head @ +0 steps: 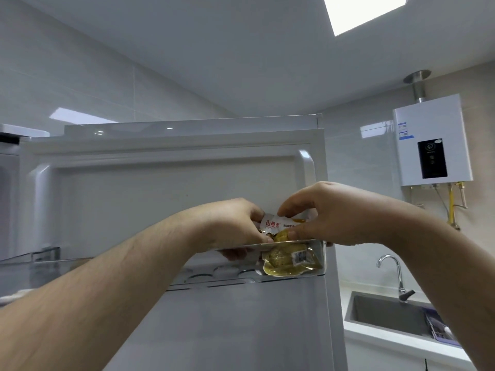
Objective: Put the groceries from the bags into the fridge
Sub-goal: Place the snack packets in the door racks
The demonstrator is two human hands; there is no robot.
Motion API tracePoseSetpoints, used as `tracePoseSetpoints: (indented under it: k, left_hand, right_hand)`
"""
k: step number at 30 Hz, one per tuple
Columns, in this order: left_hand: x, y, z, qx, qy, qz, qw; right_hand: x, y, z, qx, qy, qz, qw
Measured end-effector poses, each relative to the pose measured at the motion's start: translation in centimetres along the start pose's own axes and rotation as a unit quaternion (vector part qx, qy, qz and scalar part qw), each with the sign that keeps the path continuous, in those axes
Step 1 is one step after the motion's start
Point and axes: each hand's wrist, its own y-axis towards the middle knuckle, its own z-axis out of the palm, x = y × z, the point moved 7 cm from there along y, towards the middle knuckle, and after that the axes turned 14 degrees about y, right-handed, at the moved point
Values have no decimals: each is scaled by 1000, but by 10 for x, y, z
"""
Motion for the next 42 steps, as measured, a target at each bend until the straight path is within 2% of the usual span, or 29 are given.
tracePoseSetpoints:
  k: [4, 8, 12, 16, 19, 22, 24, 27, 33, 37, 42]
  left_hand:
    - [-5, -11, -22, -109, 86, 47, 989]
    - [-4, -32, -29, -134, 70, 81, 985]
    - [-4, -62, -41, -227, 96, 104, 963]
    - [1, -97, -46, -313, 25, 146, 938]
    - [6, -130, -34, -382, -60, 188, 903]
    - [6, -156, -4, -407, -78, 221, 883]
    - [1, -161, 21, -383, -74, 240, 889]
    - [-12, -153, 68, -295, -59, 273, 914]
    - [-46, -139, 166, -133, -67, 310, 939]
    - [-86, -134, 218, -90, 29, 320, 943]
    - [-155, -130, 279, 3, 39, 343, 939]
  right_hand:
    - [-2, -6, -4, -43, 1, -21, 999]
    - [-2, -17, -10, -82, 39, -44, 995]
    - [9, -31, -17, -125, 26, -65, 990]
    - [23, -53, -17, -155, 16, -86, 984]
    - [28, -84, -13, -220, 5, -120, 968]
    - [24, -122, -2, -266, 4, -110, 958]
    - [22, -147, 9, -274, 4, -82, 958]
    - [14, -187, 29, -276, -7, -26, 961]
    - [-24, -274, 55, -247, -37, 143, 958]
    - [-50, -341, 48, -220, -92, 251, 938]
    - [-74, -436, 32, -175, -132, 343, 913]
